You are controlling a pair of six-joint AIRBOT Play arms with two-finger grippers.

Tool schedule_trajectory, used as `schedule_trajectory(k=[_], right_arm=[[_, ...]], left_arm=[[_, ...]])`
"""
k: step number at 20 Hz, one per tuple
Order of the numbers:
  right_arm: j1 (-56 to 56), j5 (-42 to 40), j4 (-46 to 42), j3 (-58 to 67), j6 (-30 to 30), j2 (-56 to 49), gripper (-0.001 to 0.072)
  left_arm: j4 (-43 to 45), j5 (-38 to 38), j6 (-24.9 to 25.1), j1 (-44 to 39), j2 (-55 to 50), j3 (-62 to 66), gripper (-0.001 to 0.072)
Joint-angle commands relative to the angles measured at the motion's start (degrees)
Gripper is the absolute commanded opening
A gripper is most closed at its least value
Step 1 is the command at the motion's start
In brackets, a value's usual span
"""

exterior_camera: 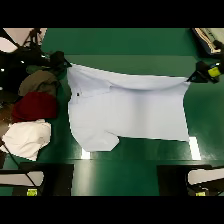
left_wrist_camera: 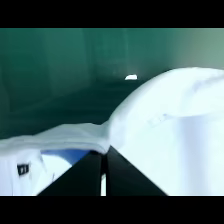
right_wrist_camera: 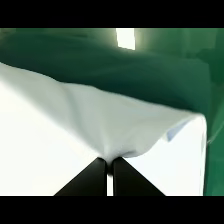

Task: Fold the shirts.

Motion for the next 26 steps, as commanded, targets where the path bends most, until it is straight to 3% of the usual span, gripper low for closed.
schedule_trajectory(k=[1, 5, 8, 12, 19, 20, 22, 24, 26], right_arm=[[0.7, -10.5, 0.1, 5.0, -1.1, -8.1, 0.0014], [0.7, -15.4, -2.5, 11.0, -2.3, -10.1, 0.0015], [0.7, -9.3, -6.4, 12.4, -5.6, -9.7, 0.0014], [0.8, -5.7, -10.1, 3.2, -7.7, -5.9, 0.0014], [0.9, -13.2, -8.7, -8.2, -6.7, -4.3, 0.0018], [0.9, -13.8, -7.7, -8.5, -6.7, -4.3, 0.0032], [0.4, -13.6, -6.8, -8.3, -6.6, -4.3, 0.0391], [-0.3, -9.8, -6.9, -6.6, -6.5, -4.2, 0.0394], [-1.9, -5.1, -6.9, -5.8, -6.7, -2.6, 0.0391]], left_arm=[[-4.6, 12.1, 6.4, 0.0, -5.5, -0.4, 0.0021], [-3.0, 13.4, 10.8, 0.1, -5.5, -0.4, 0.0021], [1.8, 5.6, 10.8, 0.1, -5.5, -0.4, 0.0021], [10.3, -5.9, 10.2, 0.1, -5.5, -1.4, 0.0021], [10.3, -3.0, 9.7, 0.0, -5.5, -10.0, 0.0023], [10.4, -3.0, 7.8, 0.0, -5.5, -10.0, 0.0054], [10.4, -3.1, 4.5, 0.1, -5.5, -10.0, 0.0575], [10.9, -6.7, 2.9, 1.1, -5.3, -9.1, 0.0522], [11.6, -11.7, 2.6, 3.7, -3.2, -9.2, 0.0522]])
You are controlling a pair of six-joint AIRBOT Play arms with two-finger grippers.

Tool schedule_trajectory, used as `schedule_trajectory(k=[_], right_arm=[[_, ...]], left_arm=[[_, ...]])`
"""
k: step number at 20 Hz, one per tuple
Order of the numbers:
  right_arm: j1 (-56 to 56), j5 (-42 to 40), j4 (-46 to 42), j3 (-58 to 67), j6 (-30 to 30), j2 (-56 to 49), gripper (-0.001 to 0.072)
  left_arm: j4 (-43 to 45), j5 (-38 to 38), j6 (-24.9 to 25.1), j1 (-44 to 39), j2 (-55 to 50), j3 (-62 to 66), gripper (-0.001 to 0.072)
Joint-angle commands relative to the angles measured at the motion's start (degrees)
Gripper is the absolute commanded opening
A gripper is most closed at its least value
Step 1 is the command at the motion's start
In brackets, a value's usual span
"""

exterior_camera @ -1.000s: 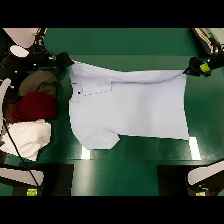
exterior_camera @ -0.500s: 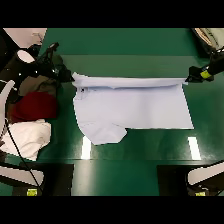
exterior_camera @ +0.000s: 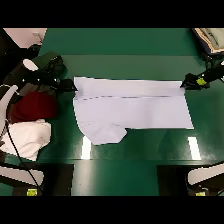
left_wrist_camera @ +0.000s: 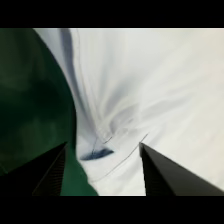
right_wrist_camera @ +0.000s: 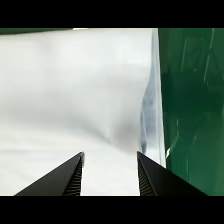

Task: Fold the shirts.

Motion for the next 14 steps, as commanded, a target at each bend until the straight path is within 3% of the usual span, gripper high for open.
schedule_trajectory(k=[1, 3, 8, 12, 14], right_arm=[[-2.3, 7.1, 0.6, 0.7, -0.5, 2.5, 0.0391], [-4.0, 8.9, 0.7, -1.6, -0.7, 6.5, 0.0390], [-5.2, 6.6, 0.7, -13.4, -2.1, 17.5, 0.0389], [-5.2, 5.2, 0.8, -19.0, -2.6, 22.2, 0.0390], [-5.2, 5.2, 0.8, -20.0, -2.6, 23.5, 0.0390]], left_arm=[[1.5, -7.9, -2.1, 3.3, 3.5, -1.2, 0.0521], [2.8, -10.0, -2.4, 4.4, 9.9, -8.8, 0.0521], [0.0, -4.4, -5.2, -1.6, 26.3, -35.2, 0.0521], [-9.3, -1.1, -5.5, -8.0, 29.1, -45.2, 0.0522], [-10.1, 0.8, -7.3, -10.4, 29.1, -47.5, 0.0522]])
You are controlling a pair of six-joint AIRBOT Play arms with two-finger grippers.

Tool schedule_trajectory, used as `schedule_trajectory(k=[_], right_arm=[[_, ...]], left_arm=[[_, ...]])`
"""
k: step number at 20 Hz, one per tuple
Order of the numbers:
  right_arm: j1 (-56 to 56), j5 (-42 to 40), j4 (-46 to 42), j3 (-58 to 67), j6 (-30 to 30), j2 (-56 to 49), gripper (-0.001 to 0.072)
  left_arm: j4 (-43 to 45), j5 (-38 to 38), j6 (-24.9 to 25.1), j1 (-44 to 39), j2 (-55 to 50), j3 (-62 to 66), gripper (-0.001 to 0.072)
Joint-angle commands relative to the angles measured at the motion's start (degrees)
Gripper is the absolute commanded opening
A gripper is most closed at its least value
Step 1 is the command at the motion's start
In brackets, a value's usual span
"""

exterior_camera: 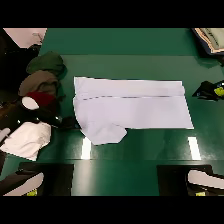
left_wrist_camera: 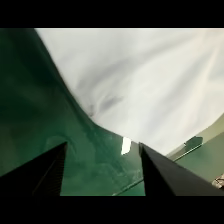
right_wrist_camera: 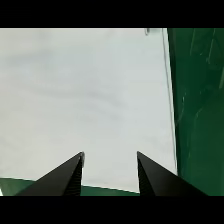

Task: Fold the shirts.

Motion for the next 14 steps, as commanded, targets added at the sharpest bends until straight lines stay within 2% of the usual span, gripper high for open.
schedule_trajectory(k=[1, 8, 9, 11, 13, 14], right_arm=[[-0.1, -0.6, 0.0, -2.8, -0.3, 3.1, 0.0389], [-0.1, -0.3, 0.1, -2.7, -0.3, 4.0, 0.0389], [-0.1, -0.1, 0.1, -2.7, -0.3, 4.0, 0.0389], [-0.1, 0.1, 0.1, -2.7, -0.3, 4.0, 0.0389], [-0.1, 0.2, 0.1, -2.7, -0.3, 4.0, 0.0389], [-0.1, 0.5, 0.1, -2.7, -0.3, 4.0, 0.0389]], left_arm=[[-4.5, 3.6, -2.4, -4.4, 1.6, -6.3, 0.0522], [-11.3, 12.2, -2.3, -4.9, 1.6, -7.0, 0.0521], [-11.6, 12.2, -2.3, -4.9, 1.6, -7.0, 0.0480], [-11.7, 13.1, -1.8, -4.9, 1.6, -7.0, 0.0241], [-12.2, 14.1, -1.9, -4.9, 1.6, -7.0, 0.0236], [-12.4, 14.1, -1.9, -4.9, 1.6, -7.0, 0.0186]])
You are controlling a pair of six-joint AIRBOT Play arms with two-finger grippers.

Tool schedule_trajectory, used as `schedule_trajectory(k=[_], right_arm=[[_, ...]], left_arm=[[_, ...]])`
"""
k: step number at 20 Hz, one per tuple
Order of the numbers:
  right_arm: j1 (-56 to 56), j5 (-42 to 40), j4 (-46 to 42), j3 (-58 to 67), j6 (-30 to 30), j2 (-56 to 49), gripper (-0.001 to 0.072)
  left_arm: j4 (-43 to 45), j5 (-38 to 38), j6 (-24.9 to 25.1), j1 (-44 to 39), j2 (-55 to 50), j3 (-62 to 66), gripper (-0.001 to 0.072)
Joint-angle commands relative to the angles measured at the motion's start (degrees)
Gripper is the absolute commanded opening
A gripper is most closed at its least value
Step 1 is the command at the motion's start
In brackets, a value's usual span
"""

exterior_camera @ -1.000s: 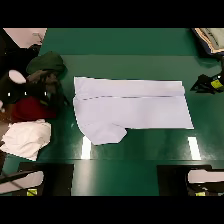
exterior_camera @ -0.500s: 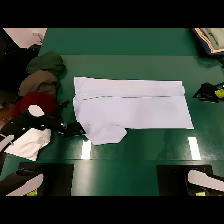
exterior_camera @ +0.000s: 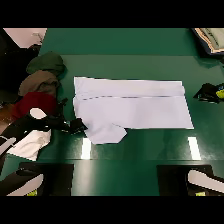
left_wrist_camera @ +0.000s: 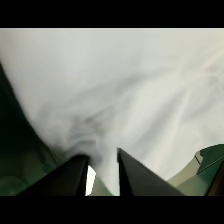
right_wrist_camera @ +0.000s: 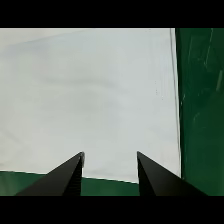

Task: Fold the shirts.

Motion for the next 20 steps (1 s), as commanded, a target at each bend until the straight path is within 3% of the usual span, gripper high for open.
schedule_trajectory(k=[1, 7, 13, 20], right_arm=[[-0.1, 1.4, -0.2, -0.1, 0.0, 0.0, 0.0389], [-10.0, 1.9, -0.6, -14.5, -2.6, 4.5, 0.0391], [-26.4, -2.1, 5.3, -26.4, -8.2, 1.0, 0.0389], [-21.5, -7.9, 7.5, -27.1, -9.6, -3.6, 0.0368]], left_arm=[[-1.4, 1.6, 1.0, 0.0, 0.0, 0.0, 0.0029], [3.9, -6.8, 3.3, 0.0, 1.8, 10.8, 0.0021], [4.2, -7.6, 3.3, 0.0, 2.2, 16.8, 0.0022], [4.2, -7.4, 3.3, 0.0, 2.3, 16.8, 0.0022]])
